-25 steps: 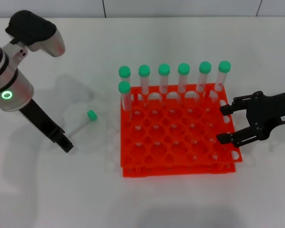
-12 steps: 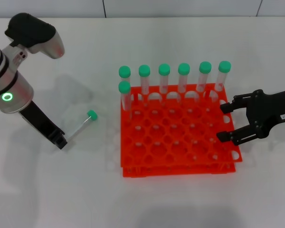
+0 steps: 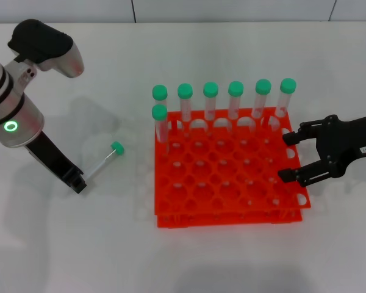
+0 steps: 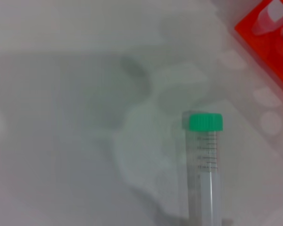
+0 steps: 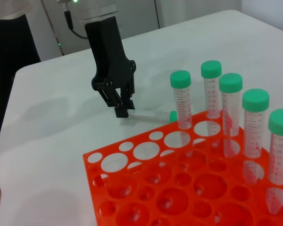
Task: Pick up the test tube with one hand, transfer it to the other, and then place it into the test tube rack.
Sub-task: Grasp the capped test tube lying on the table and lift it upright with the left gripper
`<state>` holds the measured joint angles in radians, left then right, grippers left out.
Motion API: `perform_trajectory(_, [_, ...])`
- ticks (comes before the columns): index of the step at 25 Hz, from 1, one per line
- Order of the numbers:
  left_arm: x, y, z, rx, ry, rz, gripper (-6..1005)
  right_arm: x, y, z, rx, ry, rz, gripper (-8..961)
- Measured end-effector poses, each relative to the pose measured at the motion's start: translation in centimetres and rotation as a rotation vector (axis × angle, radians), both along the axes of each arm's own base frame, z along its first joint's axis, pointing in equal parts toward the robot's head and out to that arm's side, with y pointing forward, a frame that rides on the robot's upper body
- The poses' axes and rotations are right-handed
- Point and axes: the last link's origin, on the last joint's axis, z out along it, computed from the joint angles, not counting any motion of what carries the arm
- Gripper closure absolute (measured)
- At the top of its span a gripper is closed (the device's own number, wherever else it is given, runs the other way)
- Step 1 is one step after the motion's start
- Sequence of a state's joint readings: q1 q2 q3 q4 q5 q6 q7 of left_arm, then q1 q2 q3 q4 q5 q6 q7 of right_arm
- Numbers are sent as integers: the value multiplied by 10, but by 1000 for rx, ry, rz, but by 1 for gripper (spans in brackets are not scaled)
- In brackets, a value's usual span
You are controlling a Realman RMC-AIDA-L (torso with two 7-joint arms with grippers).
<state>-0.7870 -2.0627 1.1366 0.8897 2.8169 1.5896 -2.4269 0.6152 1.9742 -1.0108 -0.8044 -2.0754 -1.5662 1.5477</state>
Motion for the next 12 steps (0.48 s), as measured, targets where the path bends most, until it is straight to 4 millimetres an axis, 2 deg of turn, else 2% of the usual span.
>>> perform_trajectory(9, [-2,1,2,19,-1,-1,830,0,-1,-1,-2,0,-2,107])
perform_trajectory(12, [8,4,9,38,-16,-25,830,1,-2,-1,-5,1,-5,107])
